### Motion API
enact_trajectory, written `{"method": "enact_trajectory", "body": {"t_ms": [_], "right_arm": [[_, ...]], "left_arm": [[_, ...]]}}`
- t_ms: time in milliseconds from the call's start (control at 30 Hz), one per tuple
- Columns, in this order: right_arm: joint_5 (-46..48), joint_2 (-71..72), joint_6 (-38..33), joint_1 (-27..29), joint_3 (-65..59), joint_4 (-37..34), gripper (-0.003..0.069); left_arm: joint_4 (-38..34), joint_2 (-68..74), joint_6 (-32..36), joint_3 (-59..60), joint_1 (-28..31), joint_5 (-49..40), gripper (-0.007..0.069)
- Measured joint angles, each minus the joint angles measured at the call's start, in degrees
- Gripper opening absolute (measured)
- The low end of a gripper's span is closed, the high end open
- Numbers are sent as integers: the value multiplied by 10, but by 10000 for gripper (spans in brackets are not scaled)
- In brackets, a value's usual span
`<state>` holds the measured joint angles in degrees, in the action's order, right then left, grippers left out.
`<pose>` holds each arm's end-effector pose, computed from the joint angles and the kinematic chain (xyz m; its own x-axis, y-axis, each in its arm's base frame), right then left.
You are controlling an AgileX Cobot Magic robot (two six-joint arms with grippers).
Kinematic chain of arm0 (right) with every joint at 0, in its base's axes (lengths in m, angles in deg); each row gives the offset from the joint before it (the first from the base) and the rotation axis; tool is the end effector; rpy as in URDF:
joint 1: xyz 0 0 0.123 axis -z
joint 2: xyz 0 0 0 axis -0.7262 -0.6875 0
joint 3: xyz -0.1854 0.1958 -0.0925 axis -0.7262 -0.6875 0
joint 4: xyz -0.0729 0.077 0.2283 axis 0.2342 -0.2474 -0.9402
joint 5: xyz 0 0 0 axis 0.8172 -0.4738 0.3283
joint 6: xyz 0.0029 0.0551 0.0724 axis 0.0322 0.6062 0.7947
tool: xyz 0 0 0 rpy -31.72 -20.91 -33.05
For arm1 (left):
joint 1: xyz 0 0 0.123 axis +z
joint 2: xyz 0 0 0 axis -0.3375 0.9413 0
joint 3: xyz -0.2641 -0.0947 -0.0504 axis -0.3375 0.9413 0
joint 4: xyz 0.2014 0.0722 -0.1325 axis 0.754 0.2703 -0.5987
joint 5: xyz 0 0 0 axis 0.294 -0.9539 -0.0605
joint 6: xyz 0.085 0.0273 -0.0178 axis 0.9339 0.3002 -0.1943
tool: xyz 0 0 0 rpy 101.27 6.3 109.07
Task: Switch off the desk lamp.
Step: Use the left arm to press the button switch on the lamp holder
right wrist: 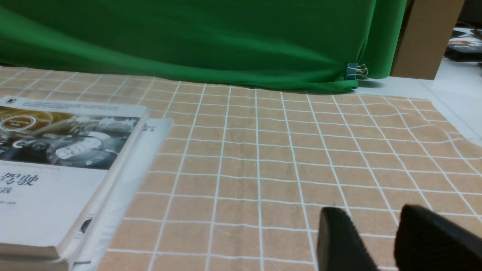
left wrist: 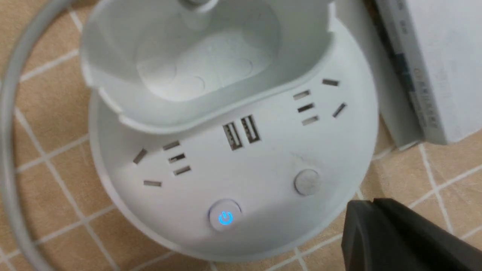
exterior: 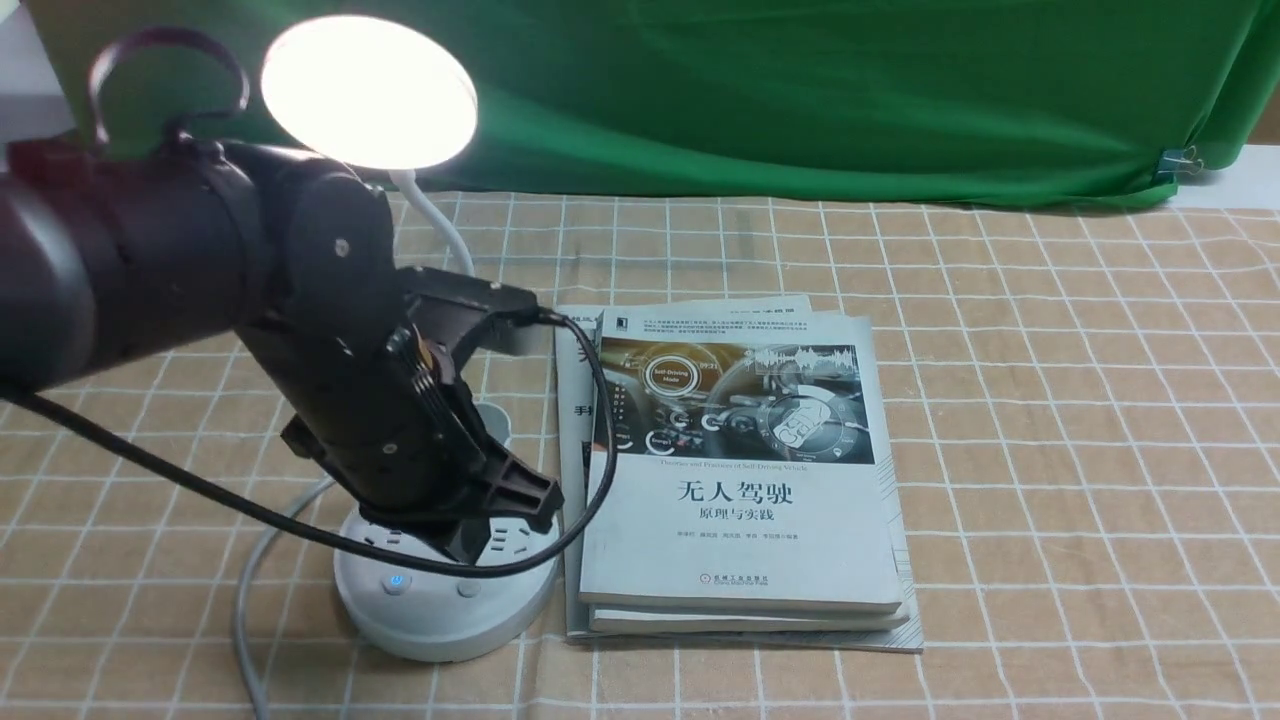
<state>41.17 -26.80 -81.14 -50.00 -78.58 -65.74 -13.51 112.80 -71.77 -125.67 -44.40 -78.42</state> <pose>0.0557 0.0000 0.1889 -0.1598 -0.0600 -0.9853 -0.0318 0.9979 -0.0556 0.2874 -0.1448 0.2319 -0.8613 0.4469 -0.2417 0.4823 0.8688 -0.1121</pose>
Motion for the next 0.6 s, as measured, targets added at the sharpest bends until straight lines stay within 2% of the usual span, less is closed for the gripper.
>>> {"method": "enact_trajectory", "body": {"t_ms": [233, 600], "right_arm": [[0, 0, 0, 0, 0, 0, 242], [0, 0, 0, 0, 0, 0, 242]], "left_arm": [[0, 70, 0, 1, 0, 3, -5], [2, 32, -4, 1, 0, -7, -5]]}}
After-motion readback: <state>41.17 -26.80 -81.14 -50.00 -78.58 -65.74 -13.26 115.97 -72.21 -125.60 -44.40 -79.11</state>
